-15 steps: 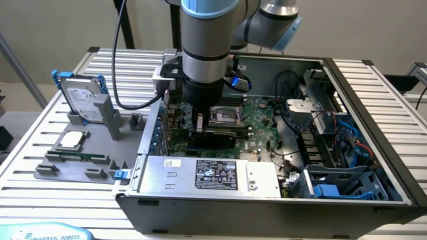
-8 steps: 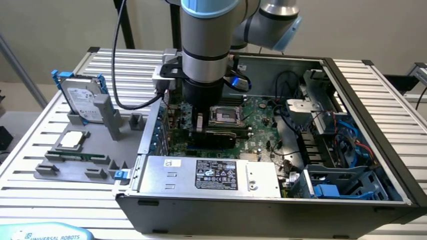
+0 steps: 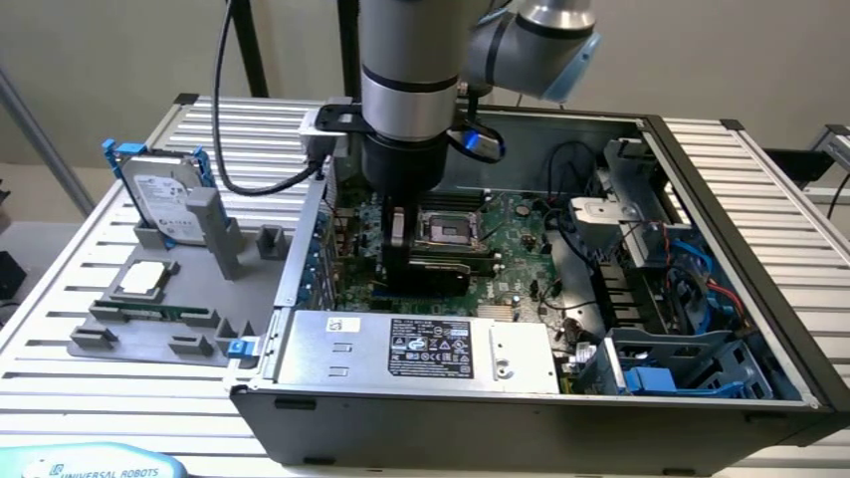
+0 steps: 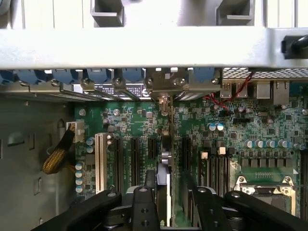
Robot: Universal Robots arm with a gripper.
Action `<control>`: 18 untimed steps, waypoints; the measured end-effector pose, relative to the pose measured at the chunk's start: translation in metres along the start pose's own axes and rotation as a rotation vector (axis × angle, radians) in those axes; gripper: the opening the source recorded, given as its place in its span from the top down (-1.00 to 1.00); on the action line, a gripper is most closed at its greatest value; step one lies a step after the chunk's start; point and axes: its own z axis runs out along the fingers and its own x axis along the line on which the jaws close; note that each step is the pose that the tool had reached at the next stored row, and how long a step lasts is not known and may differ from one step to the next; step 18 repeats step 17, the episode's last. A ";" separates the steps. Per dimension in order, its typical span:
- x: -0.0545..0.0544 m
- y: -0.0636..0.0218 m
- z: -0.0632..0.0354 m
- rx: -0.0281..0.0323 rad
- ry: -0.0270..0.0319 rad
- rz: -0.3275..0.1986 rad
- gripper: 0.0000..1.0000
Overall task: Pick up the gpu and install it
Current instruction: 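Press down on the gpu until it lock into place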
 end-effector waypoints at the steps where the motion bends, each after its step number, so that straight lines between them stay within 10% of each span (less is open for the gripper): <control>1: 0.000 0.0001 -0.0038 -0.0001 0.0002 0.000 0.30; 9: 0.000 0.0009 -0.0230 -0.0001 0.0001 0.000 0.79; 18: 0.000 0.0008 -0.0238 0.0000 -0.0001 0.000 0.79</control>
